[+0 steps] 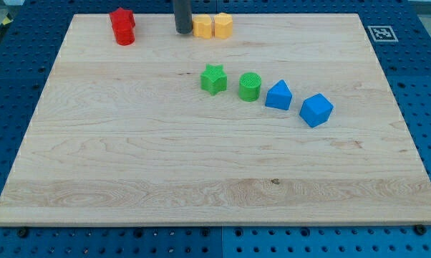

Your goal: Separate the red blocks

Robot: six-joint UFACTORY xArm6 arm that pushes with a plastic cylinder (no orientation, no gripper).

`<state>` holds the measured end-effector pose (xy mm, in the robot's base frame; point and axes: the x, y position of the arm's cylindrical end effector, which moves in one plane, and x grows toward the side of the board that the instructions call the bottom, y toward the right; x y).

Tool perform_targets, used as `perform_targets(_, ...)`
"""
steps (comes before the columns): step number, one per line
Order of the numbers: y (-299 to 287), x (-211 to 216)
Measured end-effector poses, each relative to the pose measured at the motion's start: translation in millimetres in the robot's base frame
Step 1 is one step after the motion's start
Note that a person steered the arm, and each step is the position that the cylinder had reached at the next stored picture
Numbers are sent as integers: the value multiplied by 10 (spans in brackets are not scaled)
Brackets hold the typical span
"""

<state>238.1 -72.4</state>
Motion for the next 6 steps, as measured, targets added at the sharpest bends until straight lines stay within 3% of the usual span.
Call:
perform_targets(4,-1281,0)
perform_targets(6,-1397,3)
